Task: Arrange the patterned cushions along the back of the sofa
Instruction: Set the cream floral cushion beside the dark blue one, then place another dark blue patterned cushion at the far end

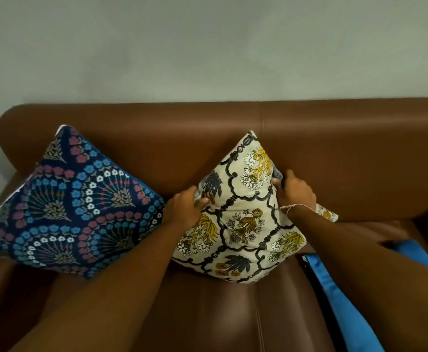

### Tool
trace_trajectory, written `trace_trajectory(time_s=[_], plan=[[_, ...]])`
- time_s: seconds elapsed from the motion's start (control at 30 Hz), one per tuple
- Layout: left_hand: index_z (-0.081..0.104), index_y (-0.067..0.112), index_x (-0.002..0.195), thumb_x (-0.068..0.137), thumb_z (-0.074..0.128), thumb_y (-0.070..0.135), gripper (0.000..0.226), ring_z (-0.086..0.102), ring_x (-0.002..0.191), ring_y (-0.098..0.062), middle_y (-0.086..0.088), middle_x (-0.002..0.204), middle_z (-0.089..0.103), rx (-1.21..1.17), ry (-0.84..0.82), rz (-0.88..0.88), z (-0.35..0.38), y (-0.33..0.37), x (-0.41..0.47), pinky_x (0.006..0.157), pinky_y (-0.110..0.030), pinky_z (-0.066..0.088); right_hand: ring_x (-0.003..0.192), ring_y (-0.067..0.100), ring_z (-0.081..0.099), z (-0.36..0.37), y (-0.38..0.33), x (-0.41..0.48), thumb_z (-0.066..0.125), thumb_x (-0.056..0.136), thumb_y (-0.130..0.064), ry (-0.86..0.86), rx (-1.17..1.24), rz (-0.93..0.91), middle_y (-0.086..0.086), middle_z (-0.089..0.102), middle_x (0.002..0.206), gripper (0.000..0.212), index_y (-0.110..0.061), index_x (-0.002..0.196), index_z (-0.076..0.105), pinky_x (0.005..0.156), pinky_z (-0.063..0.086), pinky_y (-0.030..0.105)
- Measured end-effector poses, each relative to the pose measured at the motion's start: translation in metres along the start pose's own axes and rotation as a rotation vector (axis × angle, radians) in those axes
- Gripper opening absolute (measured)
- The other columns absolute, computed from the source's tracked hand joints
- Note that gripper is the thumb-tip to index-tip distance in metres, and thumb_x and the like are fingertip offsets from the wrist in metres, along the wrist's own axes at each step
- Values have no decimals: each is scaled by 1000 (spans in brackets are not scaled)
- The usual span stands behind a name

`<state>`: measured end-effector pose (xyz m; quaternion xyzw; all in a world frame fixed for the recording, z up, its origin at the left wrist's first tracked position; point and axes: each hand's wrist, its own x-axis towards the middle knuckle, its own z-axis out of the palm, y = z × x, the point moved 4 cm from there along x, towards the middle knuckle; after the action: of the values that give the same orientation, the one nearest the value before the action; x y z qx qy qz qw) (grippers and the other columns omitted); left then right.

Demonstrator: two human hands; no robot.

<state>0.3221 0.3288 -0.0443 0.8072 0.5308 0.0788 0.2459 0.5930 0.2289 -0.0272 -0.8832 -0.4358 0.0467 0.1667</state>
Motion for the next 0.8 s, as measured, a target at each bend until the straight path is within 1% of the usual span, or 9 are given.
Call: trace_trajectory(time_s=[0.07,0.13,0.23,0.3,0.37,0.53,0.67,0.73,0.8], plan=[[52,21,127,93,60,32,37,62,107,-30,-6,121,65,-95,165,-10,-7,12,-8,76,-35,46,90,44,62,-6,6,0,44,94,-56,12,64,40,21,67,99,46,-12,106,47,62,37,38],[46,21,136,92,59,18,46,58,114,-25,-5,130,59,-231,347,-15,-18,28,-19,85,-38,50,93,42,63,-21,13,-1,44,93,-59,47,132,35,18,68,102,48,-16,112,49,64,37,37],[48,16,128,89,54,15,40,49,118,-27,-11,129,55,-251,662,24,-34,60,-49,95,-45,42,98,38,63,-53,33,-12,42,95,-56,126,272,-32,12,68,108,45,-19,120,48,68,40,36],[48,12,129,86,57,18,45,43,127,-31,-13,134,50,-138,692,167,-29,93,-73,102,-48,35,103,31,61,-74,62,-27,42,97,-53,150,338,-108,8,67,112,45,-19,125,47,72,42,35],[48,8,132,80,62,22,56,37,135,-36,-17,141,47,-2,576,383,-3,126,-98,109,-51,30,106,26,57,-91,99,-47,42,97,-53,130,322,-195,7,64,115,47,-18,127,48,80,45,38],[35,17,148,75,67,35,82,18,148,-36,-15,158,29,289,65,790,121,192,-169,115,-53,21,114,34,54,-108,232,-130,53,96,-35,71,214,-292,14,61,120,40,-8,125,54,98,42,46],[15,21,155,72,65,48,101,0,150,-36,-15,164,7,488,-263,928,218,208,-194,119,-55,13,122,35,50,-103,342,-234,51,93,-33,-37,146,-247,14,60,124,41,-6,124,57,105,36,52],[12,19,156,72,64,54,105,-1,150,-38,-17,163,6,528,-336,985,252,215,-197,118,-57,14,131,35,44,-96,386,-288,55,89,-31,-121,132,-213,13,56,133,47,-7,129,55,108,32,55],[11,19,156,67,71,55,113,0,150,-38,-18,163,4,565,-358,1002,279,223,-194,118,-56,14,142,35,32,-81,417,-339,64,76,-26,-220,77,-245,16,45,147,66,-4,136,49,111,28,58]])
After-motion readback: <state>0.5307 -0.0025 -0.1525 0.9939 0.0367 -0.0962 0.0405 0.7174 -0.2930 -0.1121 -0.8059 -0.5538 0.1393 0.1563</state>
